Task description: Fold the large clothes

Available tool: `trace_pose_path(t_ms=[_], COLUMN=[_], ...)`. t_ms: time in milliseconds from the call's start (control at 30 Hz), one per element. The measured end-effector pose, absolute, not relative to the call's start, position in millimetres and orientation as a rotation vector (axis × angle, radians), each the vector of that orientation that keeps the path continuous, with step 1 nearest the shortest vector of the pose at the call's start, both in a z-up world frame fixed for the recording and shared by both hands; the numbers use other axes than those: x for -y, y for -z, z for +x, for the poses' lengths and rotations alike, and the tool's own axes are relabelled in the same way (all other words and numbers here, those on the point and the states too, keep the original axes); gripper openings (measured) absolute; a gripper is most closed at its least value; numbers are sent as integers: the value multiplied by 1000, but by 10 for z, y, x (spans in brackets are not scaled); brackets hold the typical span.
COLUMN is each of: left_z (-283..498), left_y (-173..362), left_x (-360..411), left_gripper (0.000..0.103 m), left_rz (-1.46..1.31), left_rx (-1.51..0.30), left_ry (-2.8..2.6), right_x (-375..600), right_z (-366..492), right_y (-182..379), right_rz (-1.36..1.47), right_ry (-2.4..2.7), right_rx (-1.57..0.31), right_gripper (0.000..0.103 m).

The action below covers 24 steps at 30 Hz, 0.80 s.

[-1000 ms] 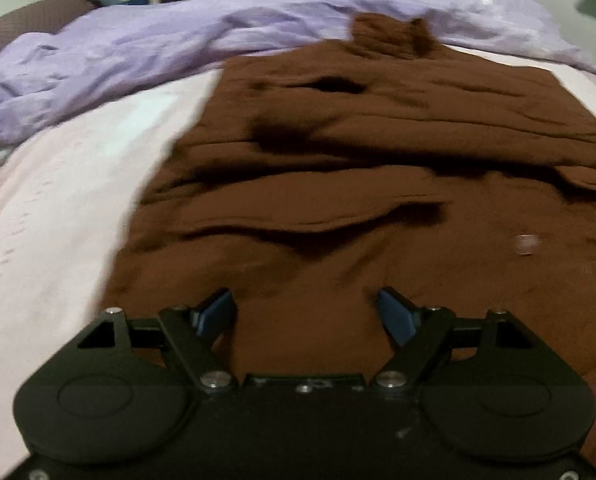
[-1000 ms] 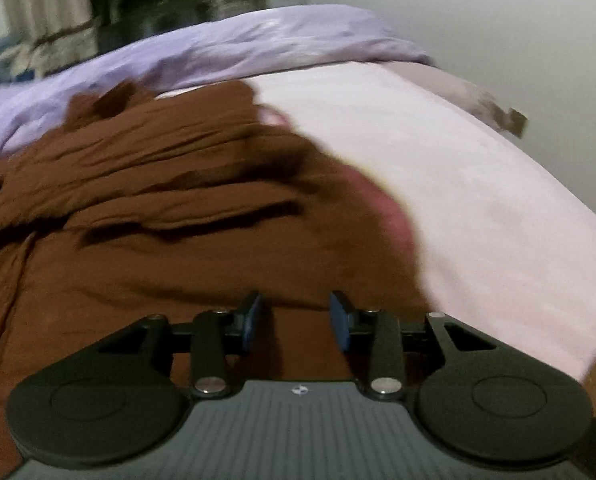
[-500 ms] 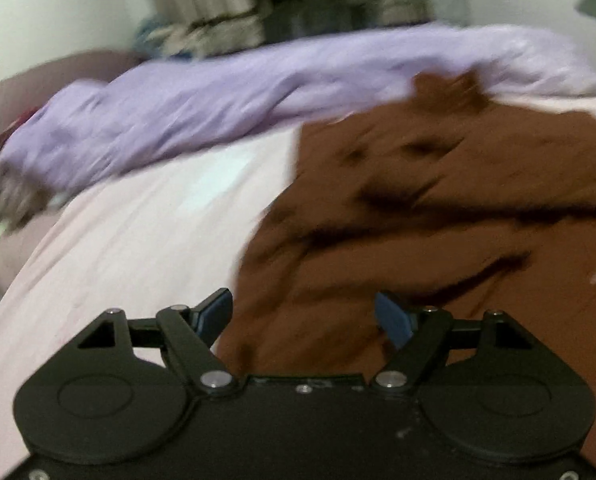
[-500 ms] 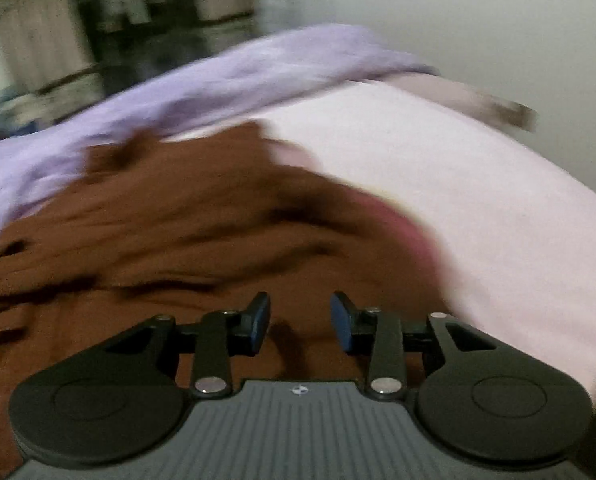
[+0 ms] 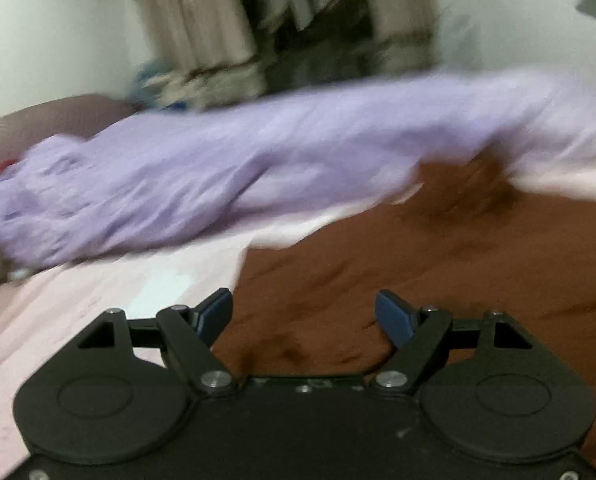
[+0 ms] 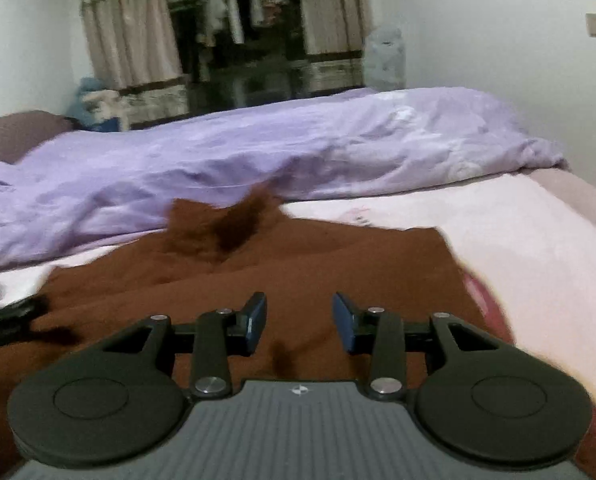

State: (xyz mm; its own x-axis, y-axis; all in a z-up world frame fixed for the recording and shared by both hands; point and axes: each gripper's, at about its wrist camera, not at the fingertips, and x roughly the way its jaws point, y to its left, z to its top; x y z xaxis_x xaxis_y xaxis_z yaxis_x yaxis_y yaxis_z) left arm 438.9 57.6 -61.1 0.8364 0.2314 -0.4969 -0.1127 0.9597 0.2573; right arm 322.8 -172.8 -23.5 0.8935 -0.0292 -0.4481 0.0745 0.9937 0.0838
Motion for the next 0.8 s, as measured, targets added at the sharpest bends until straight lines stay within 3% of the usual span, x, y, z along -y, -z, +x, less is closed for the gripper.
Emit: trace_pose_path(t_ms=[33,100,167,400,433,600,700,767,800], left_z=[4441,4369,4384,4355,4368,4377,4525,4526,4509], left_y=[776,971,927,905,877,606,785,906,892], left_x=[-596,-639,-602,-539,-587,-895,-1015,-1076,-1087], left_gripper=[83,86,86,86,86,85,87,87,87], left_rz=[231,202,226,264,261,155,168,126,115], left_rx=[-602,-532,-534,-520,-523,-516,-621,-621,-617], left_ry=[-192,-186,-197,-209,-200,-226,-228,-216,-218], right_x=[1793,1920,1969,2014,2031,2263,2461,2596,2592], right_z=[3364,3593,3572,3505,3485,3161,3287,3501,3493], right_y=[332,604,774,714,666,366,525,744,753], right_rz=[87,106,146,155,161,166,166,238,231], right_ry=[90,122,106,102,93,171,232,231,241], right_rx=[-486,-566,-505,-492,-487,-267,-361,-544,-526], right_gripper=[52,56,59,60,56,59,59,59,60])
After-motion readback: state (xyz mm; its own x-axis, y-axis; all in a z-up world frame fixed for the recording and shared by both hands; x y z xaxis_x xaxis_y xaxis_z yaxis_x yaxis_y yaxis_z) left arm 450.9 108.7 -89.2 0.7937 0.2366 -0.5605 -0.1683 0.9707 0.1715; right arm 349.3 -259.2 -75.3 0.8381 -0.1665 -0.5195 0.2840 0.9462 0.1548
